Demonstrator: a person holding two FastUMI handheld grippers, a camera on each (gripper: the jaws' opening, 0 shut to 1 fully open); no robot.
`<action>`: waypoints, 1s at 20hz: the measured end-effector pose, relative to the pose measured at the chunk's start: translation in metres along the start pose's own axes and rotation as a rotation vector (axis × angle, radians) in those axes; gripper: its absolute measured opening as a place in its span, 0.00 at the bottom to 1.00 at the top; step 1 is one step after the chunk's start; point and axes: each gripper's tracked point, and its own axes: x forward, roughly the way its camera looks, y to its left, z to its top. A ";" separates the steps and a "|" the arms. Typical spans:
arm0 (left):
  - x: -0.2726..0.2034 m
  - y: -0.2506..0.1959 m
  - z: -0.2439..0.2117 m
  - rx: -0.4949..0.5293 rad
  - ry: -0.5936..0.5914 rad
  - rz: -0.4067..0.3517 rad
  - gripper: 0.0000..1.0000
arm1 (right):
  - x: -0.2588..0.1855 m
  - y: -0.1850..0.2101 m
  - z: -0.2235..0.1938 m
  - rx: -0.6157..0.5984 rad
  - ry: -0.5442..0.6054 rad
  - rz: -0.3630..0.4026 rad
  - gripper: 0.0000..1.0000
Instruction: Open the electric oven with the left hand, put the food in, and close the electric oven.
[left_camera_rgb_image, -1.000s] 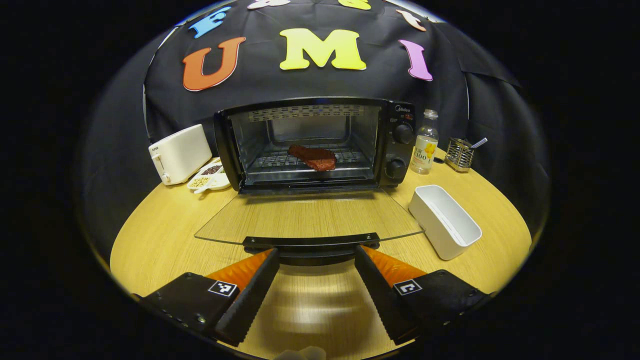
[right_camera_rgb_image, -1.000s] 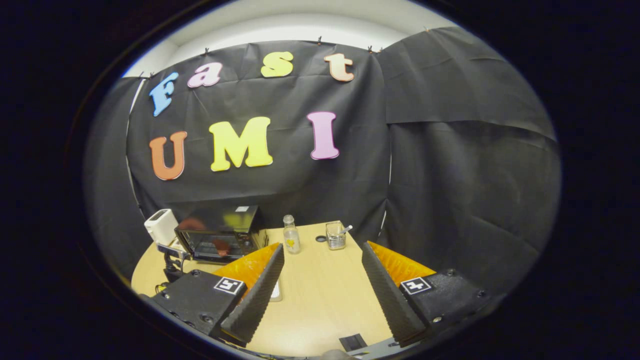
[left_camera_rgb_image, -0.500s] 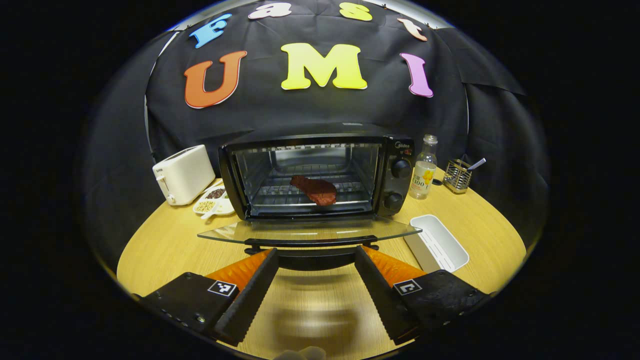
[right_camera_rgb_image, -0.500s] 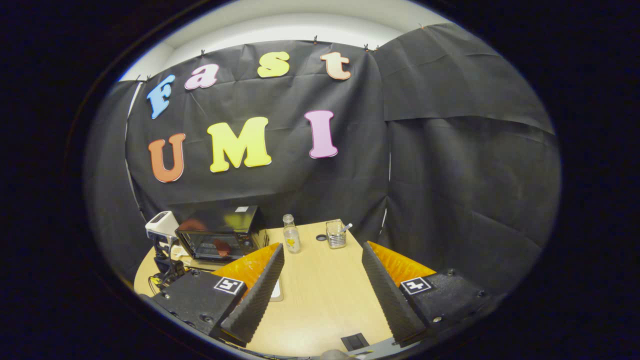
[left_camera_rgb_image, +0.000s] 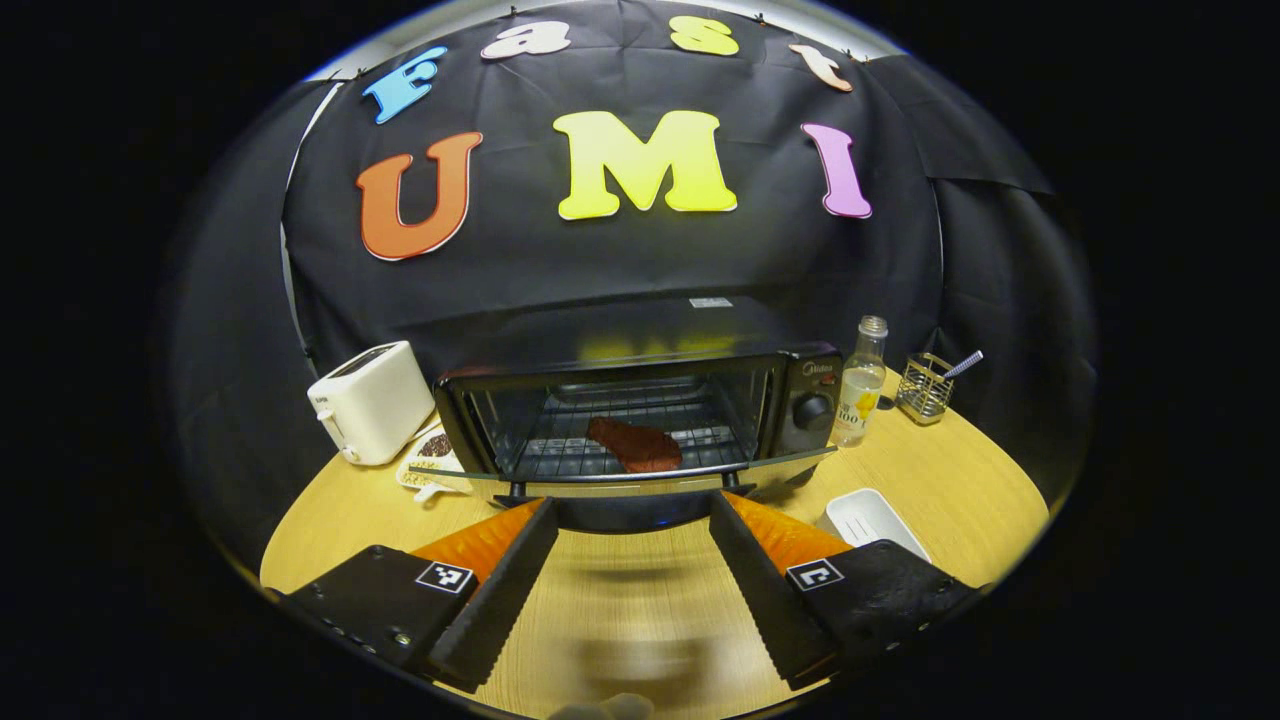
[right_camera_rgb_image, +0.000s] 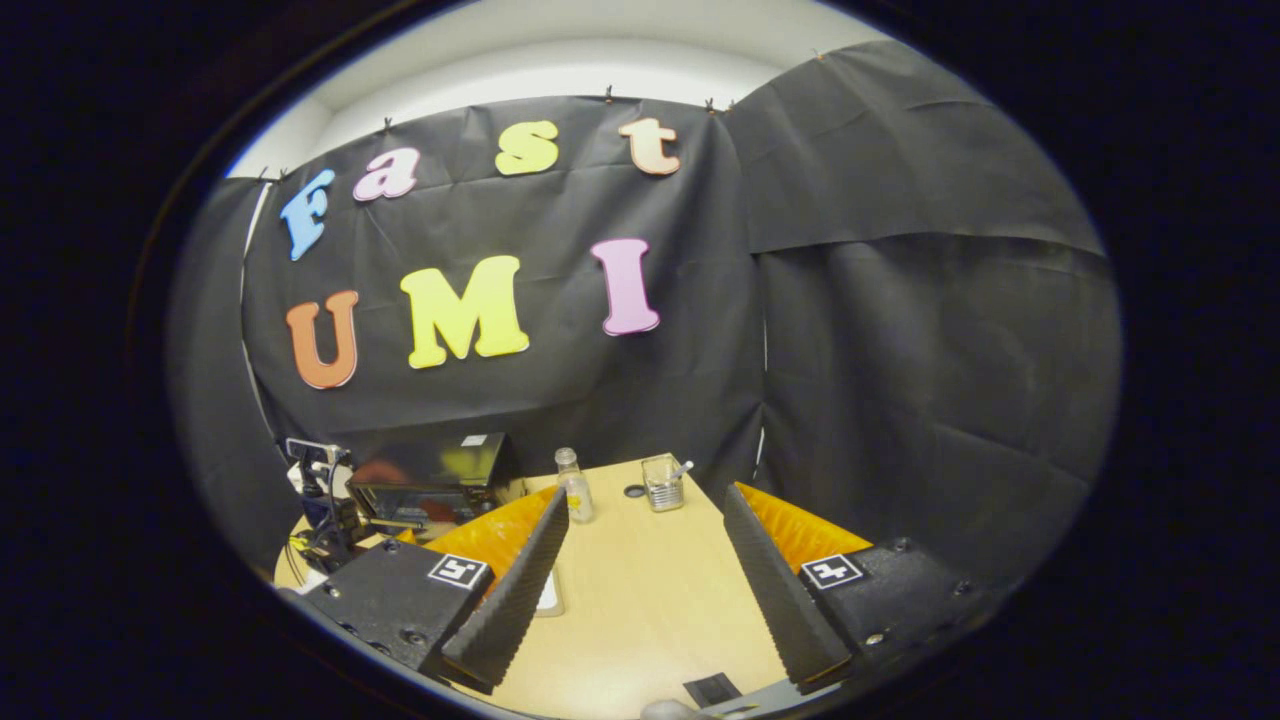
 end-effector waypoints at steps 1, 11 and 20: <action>0.003 -0.001 0.004 -0.005 -0.003 -0.001 0.98 | 0.001 -0.001 0.000 0.004 -0.001 -0.006 0.99; 0.009 -0.014 0.012 0.017 -0.014 -0.017 0.98 | -0.008 -0.021 0.008 -0.010 0.007 -0.030 0.99; -0.017 -0.025 0.008 0.037 -0.015 -0.026 0.97 | -0.021 -0.025 0.001 -0.045 0.024 -0.023 0.99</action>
